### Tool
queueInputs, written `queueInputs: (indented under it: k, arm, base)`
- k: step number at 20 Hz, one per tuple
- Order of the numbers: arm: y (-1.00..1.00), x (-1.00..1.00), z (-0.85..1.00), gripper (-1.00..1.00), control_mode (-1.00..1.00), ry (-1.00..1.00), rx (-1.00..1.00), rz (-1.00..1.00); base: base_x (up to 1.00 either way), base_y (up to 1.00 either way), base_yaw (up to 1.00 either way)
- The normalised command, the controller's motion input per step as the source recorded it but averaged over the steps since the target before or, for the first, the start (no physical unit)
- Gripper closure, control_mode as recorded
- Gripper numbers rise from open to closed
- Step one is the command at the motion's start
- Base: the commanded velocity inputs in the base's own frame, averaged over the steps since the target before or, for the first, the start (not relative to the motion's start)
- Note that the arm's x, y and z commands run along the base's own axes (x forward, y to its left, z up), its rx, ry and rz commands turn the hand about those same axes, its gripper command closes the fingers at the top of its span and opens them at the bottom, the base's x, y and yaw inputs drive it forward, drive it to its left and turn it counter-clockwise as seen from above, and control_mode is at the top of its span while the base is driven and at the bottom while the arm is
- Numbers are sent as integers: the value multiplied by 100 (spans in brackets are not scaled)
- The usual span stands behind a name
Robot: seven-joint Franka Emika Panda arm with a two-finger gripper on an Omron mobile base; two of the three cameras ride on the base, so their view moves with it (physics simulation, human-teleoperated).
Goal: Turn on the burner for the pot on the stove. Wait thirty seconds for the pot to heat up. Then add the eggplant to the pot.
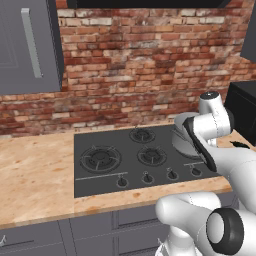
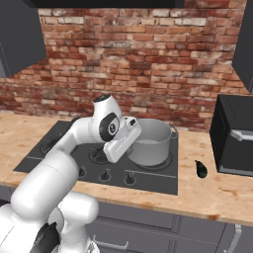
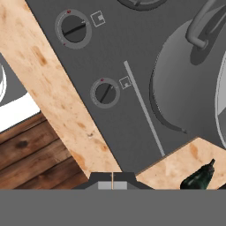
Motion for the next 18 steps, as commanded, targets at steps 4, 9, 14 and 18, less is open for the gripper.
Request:
queueInputs:
  k: [4, 9, 14, 18]
  arm:
    - [0, 0, 0, 100, -100, 0, 0, 0]
    - [0, 0, 0, 100, -100, 0, 0, 0]
    - [0, 0, 0, 100, -100, 0, 0, 0]
    - [0, 0, 0, 100, -100, 0, 0, 0]
  base:
    - [0, 0, 0]
    - [0, 0, 0]
    - [0, 0, 0]
    - [0, 0, 0]
